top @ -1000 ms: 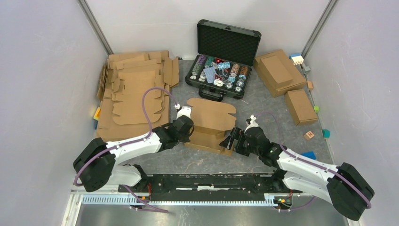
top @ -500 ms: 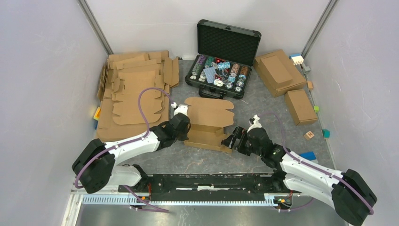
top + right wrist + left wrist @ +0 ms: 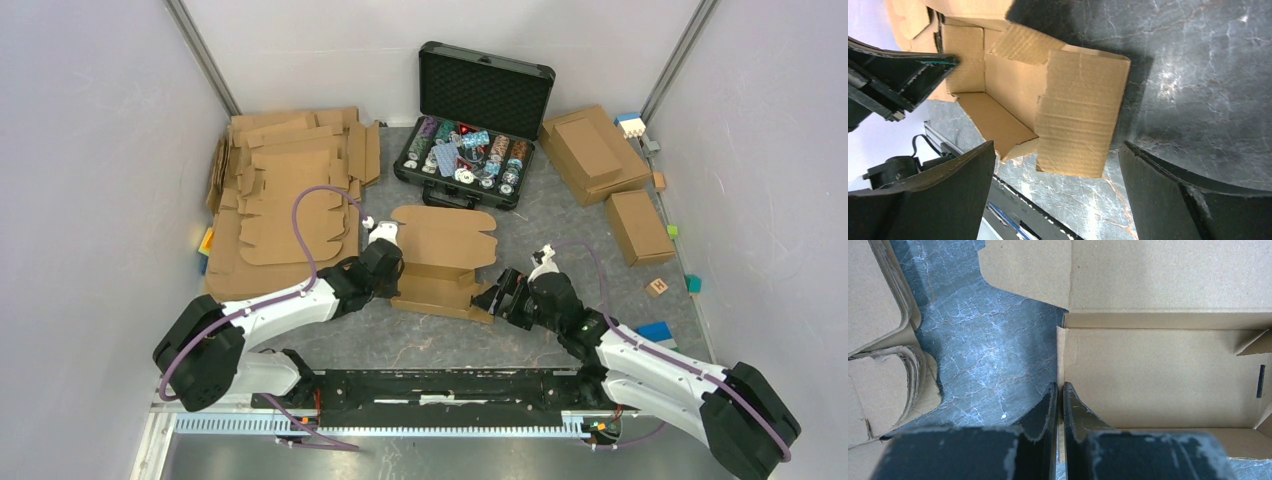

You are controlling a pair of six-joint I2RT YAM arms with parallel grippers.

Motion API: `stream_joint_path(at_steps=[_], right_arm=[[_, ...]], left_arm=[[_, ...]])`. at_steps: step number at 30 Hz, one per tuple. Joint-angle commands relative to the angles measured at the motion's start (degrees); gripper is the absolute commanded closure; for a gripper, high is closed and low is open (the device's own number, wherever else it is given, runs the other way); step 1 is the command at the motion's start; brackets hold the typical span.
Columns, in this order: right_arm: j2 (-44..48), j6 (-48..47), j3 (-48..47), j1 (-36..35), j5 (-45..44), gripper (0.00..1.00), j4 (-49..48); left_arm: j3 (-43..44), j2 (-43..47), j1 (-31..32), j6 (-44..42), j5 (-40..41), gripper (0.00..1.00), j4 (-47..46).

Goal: Fold the paper box

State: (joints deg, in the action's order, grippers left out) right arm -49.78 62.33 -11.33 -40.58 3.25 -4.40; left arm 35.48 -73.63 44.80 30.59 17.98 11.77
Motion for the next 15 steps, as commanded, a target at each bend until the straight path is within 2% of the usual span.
stream_joint_path(at_steps=[1, 9, 15], right_arm=[[-0.2, 1.0, -0.8, 0.9, 2.2, 0.02, -4.9], [-1.3, 2.4, 0.9, 1.7, 7.6, 0.02, -13.3], [-2.7, 2.2, 0.9, 1.8, 9.0, 0.02, -15.2]], left_arm=[[-0.8, 0.3, -0.3, 1.1, 0.0, 0.98, 0.1], [-1.2, 1.6, -0.3, -0.6, -1.1, 0.98, -0.5], [-2.0, 2.3, -0.3, -1.6, -2.4, 0.98, -1.7]])
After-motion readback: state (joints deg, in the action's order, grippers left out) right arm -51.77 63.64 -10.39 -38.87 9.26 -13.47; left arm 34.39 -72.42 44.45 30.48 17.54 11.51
